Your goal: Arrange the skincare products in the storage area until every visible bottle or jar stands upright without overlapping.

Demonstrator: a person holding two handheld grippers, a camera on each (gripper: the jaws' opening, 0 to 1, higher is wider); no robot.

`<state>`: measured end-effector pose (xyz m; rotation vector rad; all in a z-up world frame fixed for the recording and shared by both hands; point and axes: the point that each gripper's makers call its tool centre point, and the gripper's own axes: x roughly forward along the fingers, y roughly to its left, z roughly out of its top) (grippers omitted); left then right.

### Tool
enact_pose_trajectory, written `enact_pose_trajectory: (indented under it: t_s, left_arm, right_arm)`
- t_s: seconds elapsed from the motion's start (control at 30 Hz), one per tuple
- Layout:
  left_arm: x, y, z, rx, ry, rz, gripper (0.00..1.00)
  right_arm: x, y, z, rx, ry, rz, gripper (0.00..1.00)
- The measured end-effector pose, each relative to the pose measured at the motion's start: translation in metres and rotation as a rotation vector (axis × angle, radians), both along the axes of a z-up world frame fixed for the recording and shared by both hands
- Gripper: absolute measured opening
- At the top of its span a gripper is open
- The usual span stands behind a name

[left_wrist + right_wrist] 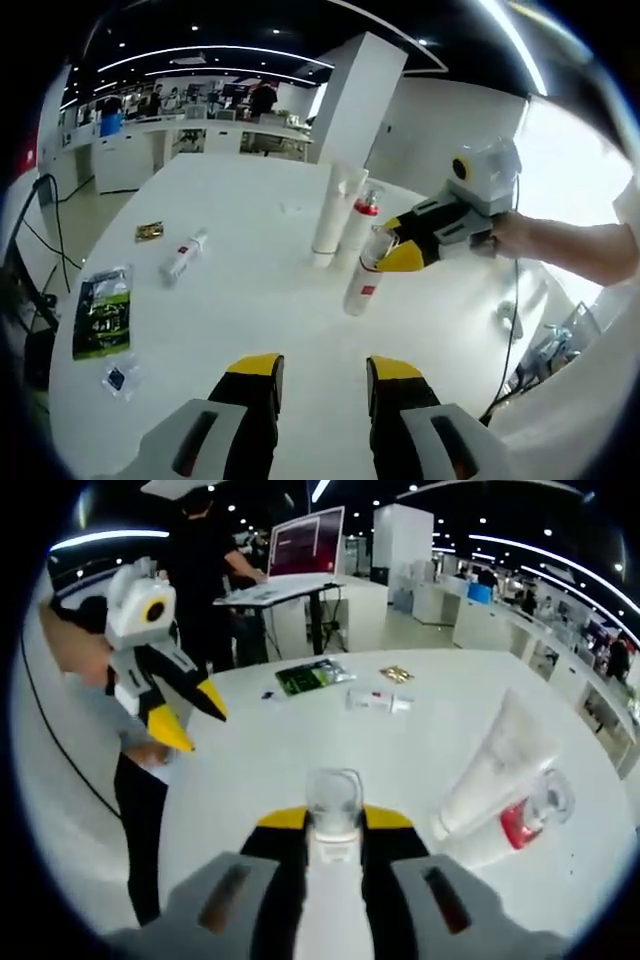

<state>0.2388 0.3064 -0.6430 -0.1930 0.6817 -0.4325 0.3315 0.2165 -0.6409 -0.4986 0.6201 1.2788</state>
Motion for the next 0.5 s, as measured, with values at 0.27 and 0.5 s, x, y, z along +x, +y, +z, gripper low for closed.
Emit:
enact_pose_trajectory:
  t_s: [0.27,0.5]
  left_arm:
    - [0.005,0.003,-0.005,-0.002,0.002,0.010,0.35]
    - [0.000,0.002,-0.011,0.001,0.016,0.010,0.35]
  right_arm:
    - [0.007,0.003,-0.001,0.005,0.000,-0.011,0.19]
    - [0.011,0.005,-0.005,-0.003,-0.014,-0.001,0.19]
